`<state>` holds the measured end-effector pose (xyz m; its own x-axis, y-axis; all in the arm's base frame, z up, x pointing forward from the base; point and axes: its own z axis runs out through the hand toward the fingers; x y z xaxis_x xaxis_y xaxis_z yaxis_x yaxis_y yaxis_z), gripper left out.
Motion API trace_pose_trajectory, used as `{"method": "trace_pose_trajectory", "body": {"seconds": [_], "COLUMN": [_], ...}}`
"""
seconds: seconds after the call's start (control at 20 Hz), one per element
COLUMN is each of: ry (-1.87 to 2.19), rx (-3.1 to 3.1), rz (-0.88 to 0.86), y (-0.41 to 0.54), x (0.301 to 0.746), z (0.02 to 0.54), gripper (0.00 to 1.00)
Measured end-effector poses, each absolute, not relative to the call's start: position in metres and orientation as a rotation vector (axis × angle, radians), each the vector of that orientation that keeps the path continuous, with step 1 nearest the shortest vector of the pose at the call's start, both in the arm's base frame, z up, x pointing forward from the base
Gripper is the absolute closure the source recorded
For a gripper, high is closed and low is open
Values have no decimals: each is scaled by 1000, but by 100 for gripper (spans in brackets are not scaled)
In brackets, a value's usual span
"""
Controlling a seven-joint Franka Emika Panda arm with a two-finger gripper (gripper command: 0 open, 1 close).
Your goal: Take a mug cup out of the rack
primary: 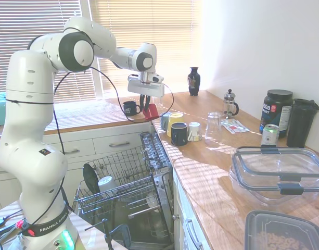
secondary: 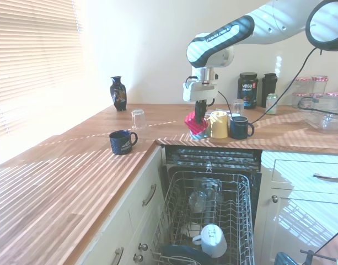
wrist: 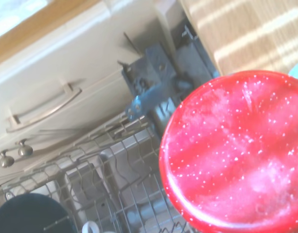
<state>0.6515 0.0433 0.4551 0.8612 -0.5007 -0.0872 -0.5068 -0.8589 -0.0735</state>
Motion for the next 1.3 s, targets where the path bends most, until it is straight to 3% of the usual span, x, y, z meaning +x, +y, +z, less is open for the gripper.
{"method": "trace_pose_trajectory", "body": {"seconds": [1.3], "ry": [862], "rx": [-2957], "rz": [249], "y": [21], "x": [735], "z": [379], "gripper": [100]}}
